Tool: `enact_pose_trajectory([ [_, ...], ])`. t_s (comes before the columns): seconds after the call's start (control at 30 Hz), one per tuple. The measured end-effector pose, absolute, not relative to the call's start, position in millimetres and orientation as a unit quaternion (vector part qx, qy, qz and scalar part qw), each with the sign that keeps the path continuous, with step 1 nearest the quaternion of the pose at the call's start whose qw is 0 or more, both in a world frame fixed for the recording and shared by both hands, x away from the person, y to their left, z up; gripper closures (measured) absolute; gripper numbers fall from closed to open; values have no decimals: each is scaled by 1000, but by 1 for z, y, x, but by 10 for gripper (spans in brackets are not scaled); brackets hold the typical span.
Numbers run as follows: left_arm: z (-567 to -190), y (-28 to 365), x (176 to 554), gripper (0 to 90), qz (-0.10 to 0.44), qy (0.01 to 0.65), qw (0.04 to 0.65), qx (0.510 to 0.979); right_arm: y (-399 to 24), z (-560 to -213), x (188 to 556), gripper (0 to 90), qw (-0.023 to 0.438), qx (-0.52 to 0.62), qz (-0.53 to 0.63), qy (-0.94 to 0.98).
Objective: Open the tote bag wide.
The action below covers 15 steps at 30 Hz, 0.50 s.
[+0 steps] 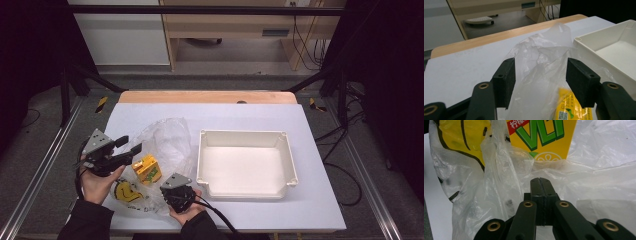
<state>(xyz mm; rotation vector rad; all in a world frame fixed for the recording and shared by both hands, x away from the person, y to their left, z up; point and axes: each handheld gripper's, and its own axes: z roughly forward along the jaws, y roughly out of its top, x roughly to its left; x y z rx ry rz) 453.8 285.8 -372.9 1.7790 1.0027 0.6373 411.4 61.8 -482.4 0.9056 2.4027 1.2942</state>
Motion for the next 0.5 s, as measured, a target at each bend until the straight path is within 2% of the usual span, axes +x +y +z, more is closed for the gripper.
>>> enact_pose_trajectory([
  [0.2,-379,273,464,409,250,408,460,748,62,-482,411,900,132,311,448,828],
  [0.33,-384,270,470,570,239,415,446,756,62,-482,411,900,130,311,448,828],
  [0.37,-385,270,472,570,233,416,443,759,62,-482,411,900,130,311,448,828],
  [0.47,-389,270,475,764,230,420,440,760,62,-482,411,900,130,310,449,828],
  [0.5,-389,271,475,799,230,419,438,761,62,-482,411,900,130,310,449,828],
])
